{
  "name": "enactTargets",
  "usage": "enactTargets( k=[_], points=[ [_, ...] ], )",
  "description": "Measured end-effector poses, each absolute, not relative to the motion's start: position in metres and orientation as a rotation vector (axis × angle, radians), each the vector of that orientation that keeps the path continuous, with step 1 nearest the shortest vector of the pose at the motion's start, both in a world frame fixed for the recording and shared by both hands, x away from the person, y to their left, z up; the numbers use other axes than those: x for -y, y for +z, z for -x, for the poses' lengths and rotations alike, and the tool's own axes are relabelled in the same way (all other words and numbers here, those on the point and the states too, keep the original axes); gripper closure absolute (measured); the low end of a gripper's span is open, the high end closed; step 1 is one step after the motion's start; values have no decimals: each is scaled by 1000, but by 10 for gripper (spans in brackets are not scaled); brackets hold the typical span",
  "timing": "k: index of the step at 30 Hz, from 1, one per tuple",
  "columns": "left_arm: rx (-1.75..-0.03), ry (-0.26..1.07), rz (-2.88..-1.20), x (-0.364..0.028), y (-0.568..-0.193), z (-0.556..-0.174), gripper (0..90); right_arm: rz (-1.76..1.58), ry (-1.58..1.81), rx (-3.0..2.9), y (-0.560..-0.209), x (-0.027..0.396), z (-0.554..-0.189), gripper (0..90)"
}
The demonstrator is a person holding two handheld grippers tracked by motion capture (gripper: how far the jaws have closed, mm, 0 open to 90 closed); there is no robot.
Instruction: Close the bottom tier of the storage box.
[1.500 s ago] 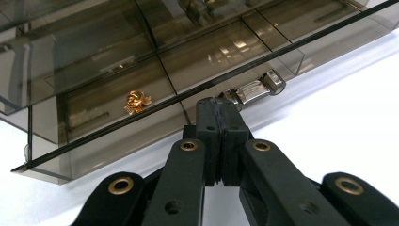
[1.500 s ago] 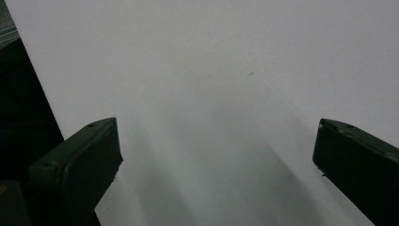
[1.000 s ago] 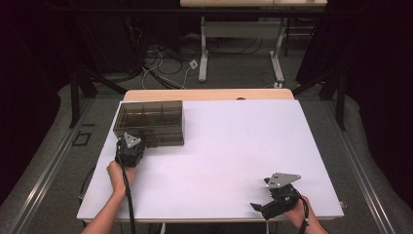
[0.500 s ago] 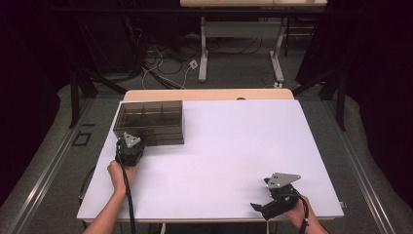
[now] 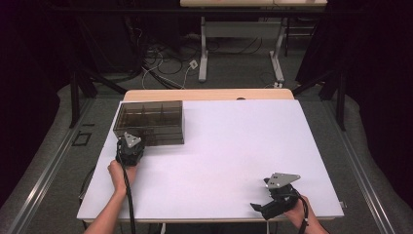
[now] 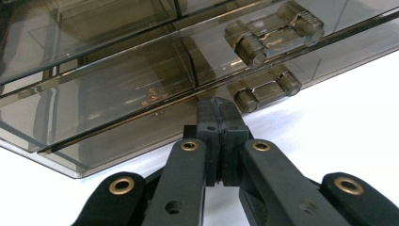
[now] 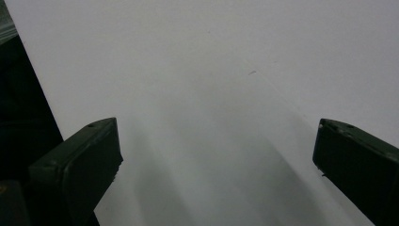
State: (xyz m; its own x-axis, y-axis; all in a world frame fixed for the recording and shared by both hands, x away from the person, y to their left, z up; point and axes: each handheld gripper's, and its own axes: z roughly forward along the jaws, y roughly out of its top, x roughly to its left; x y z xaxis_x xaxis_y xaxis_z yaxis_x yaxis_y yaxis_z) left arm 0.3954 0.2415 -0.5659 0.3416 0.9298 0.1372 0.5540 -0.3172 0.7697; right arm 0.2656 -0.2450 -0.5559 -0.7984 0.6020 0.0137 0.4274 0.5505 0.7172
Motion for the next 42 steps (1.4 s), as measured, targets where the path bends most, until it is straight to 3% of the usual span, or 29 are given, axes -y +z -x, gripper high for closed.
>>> enactTargets(
  k=[9, 17, 25, 42],
  points=[
    [-1264, 769, -2027, -242, -562, -393, 805, -858, 1087, -2554, -555, 246, -265, 9],
    [-1233, 704, -2057, -247, -560, -389, 628, -854, 1086, -2558, -555, 247, -265, 9],
    [-1229, 657, -2088, -252, -558, -386, 394, -851, 1086, -2554, -555, 247, -264, 9],
    [-1185, 592, -2138, -245, -547, -371, 140, -861, 1090, -2552, -554, 247, -263, 9]
  ],
)
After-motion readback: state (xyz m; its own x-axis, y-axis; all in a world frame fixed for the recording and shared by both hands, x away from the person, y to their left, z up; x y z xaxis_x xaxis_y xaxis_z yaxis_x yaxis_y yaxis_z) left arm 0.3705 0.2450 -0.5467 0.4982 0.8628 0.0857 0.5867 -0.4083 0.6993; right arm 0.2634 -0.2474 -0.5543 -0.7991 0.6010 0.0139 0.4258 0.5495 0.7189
